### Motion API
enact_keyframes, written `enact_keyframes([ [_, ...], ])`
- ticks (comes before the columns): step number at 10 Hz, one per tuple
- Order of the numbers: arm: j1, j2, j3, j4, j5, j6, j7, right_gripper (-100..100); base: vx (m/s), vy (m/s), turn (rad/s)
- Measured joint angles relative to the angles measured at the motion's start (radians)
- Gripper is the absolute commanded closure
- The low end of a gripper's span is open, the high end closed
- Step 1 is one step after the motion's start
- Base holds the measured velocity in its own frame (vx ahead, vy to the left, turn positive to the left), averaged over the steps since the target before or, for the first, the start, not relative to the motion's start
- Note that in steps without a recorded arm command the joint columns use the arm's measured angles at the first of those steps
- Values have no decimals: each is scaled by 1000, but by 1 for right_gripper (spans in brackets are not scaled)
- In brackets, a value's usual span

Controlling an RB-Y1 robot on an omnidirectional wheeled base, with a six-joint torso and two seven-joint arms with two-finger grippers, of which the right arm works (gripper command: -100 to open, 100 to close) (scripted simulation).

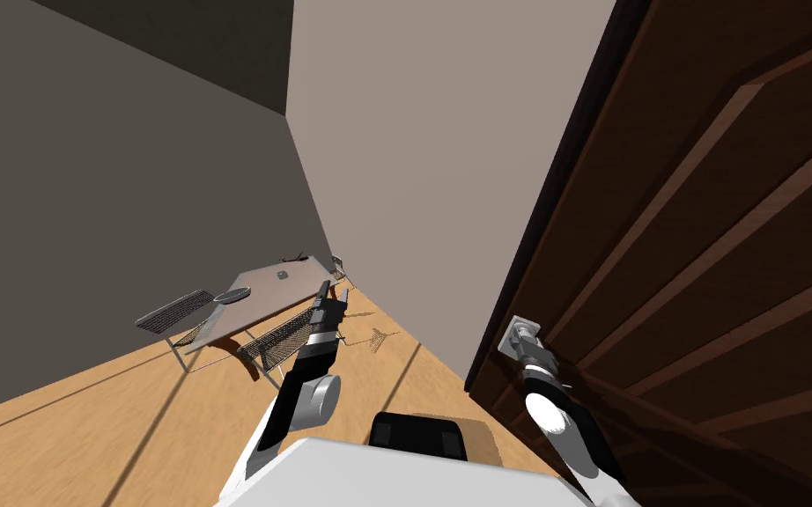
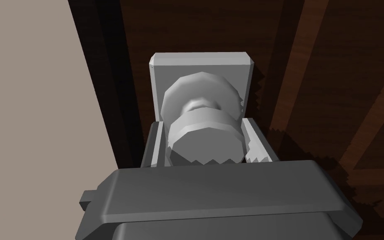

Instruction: Pull the door open

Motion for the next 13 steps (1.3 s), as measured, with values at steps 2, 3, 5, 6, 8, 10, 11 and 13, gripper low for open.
enact_keyframes([
  [2,6,-11,17,-6,9,7,-16,100,-223,-2,83],
  [3,11,-16,27,-13,12,12,-24,100,-234,-8,121],
  [5,10,-33,47,-16,24,20,-49,100,-255,-28,102],
  [6,9,-37,58,-19,30,22,-59,100,-113,-14,42],
  [8,11,-41,70,-18,34,26,-68,100,-203,8,119],
  [10,12,-59,81,-25,43,24,-88,100,-264,-2,119],
  [11,15,-65,90,-29,48,24,-96,100,-273,-40,138],
  [13,16,-77,109,-35,55,29,-110,100,-307,-53,146],
])
